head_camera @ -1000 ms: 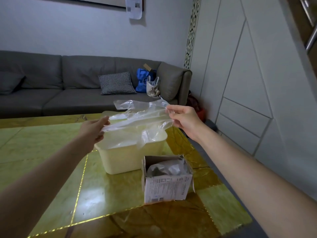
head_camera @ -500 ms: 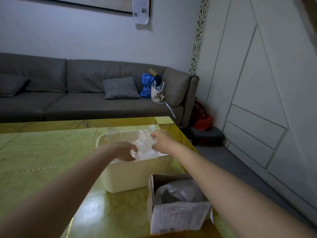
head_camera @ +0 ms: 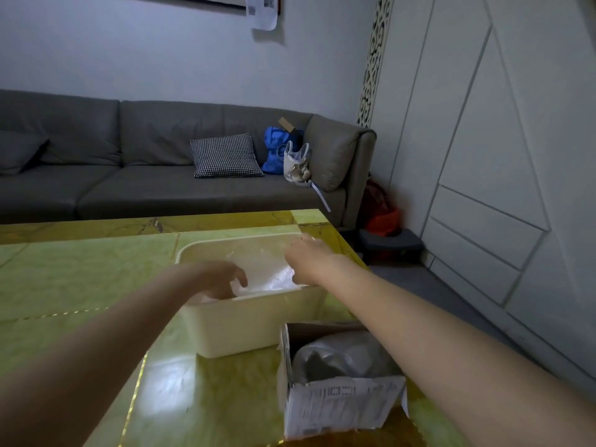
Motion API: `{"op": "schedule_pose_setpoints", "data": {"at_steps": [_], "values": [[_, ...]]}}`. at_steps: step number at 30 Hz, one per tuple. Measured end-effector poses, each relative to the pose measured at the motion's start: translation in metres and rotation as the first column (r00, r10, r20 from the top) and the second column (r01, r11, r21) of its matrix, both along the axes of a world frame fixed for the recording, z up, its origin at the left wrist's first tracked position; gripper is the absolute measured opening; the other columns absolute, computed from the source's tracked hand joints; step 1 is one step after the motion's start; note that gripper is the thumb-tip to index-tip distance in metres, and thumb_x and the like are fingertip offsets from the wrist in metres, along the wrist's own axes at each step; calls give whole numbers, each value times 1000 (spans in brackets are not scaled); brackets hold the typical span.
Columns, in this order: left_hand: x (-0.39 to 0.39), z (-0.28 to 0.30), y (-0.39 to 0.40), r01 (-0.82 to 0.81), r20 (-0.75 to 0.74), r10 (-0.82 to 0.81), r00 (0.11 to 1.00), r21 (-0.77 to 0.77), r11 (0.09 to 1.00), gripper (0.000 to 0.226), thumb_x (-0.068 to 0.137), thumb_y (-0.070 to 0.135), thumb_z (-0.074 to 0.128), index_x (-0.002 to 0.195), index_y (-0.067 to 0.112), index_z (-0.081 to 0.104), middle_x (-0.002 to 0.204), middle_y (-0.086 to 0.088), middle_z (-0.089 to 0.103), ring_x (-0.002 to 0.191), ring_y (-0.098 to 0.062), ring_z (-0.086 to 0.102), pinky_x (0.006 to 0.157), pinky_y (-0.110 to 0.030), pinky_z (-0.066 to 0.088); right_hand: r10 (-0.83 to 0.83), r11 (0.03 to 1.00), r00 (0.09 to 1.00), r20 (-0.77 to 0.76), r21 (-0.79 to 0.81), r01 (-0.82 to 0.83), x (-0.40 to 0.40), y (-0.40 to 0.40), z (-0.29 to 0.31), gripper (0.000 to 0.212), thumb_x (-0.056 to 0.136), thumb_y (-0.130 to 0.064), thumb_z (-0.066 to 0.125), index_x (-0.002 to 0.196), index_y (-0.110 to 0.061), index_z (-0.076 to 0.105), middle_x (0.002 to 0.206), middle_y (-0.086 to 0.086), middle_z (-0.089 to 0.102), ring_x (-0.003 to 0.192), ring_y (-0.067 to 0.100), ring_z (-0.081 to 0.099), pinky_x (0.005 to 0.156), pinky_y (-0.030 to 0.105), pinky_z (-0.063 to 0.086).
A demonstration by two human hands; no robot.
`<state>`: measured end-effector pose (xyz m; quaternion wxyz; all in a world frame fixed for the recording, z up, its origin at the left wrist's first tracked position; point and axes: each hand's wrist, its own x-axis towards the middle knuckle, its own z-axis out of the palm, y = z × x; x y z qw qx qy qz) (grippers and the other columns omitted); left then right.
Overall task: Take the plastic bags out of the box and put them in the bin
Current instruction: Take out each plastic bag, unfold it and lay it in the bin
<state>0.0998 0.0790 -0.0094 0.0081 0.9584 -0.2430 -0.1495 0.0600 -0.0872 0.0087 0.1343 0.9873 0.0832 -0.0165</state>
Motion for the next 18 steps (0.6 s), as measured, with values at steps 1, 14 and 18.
{"op": "schedule_pose_setpoints", "data": {"at_steps": [1, 14, 18], "values": [[-4, 7, 2, 24, 21, -23, 1000, -9, 1000, 43, 90, 16, 57, 132, 21, 48, 138, 0, 45, 123, -19, 46, 101, -27, 37, -6, 995, 999, 45, 104, 2, -5, -3, 5, 21, 93, -8, 48, 108, -5, 61, 123, 13, 51, 118, 29, 42, 89, 34, 40], [-116, 26, -48, 321, 206, -281, 937, -201, 925, 27, 91, 32, 54, 115, 23, 64, 90, 6, 46, 80, -7, 44, 57, -13, 31, -211, 968, 913, -349, 52, 244, -136, -8, 27, 30, 91, -36, 59, 85, -7, 59, 67, 1, 47, 60, 18, 49, 52, 27, 40], [-125, 26, -51, 347, 305, -279, 910, -196, 917, 28, 90, 36, 56, 115, 25, 64, 96, 3, 48, 90, -12, 52, 70, -19, 35, -262, 943, 942, -209, 152, 296, -148, -3, -3, 10, 96, -15, 50, 91, -10, 56, 70, 0, 40, 70, 17, 47, 60, 27, 39]]}}
